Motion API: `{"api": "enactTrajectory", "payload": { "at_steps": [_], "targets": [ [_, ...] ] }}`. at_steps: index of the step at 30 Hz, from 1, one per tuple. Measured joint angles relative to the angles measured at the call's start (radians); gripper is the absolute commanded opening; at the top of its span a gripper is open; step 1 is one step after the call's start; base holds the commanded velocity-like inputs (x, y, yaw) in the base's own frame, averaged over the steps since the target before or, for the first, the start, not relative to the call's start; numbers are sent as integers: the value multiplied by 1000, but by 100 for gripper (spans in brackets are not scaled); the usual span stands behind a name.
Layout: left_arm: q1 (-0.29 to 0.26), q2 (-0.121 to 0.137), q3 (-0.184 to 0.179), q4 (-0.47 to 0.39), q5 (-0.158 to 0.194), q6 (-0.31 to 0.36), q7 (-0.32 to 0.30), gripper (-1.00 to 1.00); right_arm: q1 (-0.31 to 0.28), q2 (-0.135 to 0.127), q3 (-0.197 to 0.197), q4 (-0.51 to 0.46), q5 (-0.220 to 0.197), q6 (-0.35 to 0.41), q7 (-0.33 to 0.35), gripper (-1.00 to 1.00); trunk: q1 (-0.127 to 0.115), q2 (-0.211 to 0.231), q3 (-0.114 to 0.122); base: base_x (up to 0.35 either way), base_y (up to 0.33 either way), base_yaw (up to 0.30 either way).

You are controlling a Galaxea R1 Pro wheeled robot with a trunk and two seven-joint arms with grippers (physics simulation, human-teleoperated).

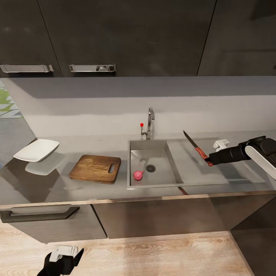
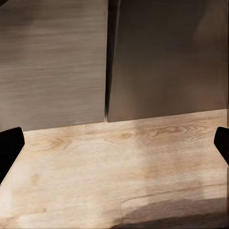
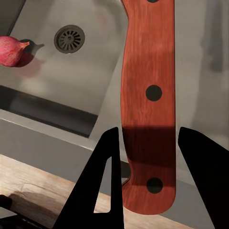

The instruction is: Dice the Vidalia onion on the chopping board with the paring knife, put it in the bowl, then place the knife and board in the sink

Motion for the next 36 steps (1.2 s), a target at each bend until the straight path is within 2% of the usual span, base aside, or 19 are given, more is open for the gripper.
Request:
{"api": "enactTrajectory", "payload": {
  "at_steps": [5, 11, 12, 14, 19, 28, 29, 30, 36],
  "targets": [
    [0, 1, 10, -94, 0, 100, -3, 100, 0, 0, 1, 0, 1, 0, 0, -100, 0, 0, 0, 0, 0, 0],
    [-21, 1, 19, -119, 1, 127, -5, 100, 0, 0, 1, 0, 1, 0, 0, -100, 0, 0, 0, 0, 0, 0],
    [-54, 1, 20, -120, 2, 130, -5, 100, 0, 0, 1, 0, 1, 0, 0, -100, 0, 0, 0, 0, 0, 0],
    [-85, 1, 20, -120, 1, 137, -6, 100, 0, 0, 1, 0, 1, 0, 0, -100, 0, 0, 0, 0, 0, 0],
    [-173, 0, 20, -121, 2, 222, -6, 100, 0, 0, 1, 1, 1, 0, 0, -100, 0, 0, 0, 0, 0, 0],
    [-332, -3, 20, -121, 2, 302, -6, 100, 0, 0, 2, 0, 1, 0, 0, -100, 0, 0, 0, 0, 0, 0],
    [-379, -4, 20, -122, 3, 344, -7, 100, 0, 0, 2, 0, 0, 0, 0, -100, 0, 0, 0, 0, 0, 0],
    [-403, -4, 20, -122, 3, 354, -8, 100, 0, 0, 2, 0, 1, 0, 0, -100, 0, 0, 0, 0, 0, 0],
    [-481, -4, 21, -123, 3, 401, -10, 100, 0, 0, 2, 0, 1, 0, 0, -100, 0, 0, 0, 0, 0, 0]
  ]
}}
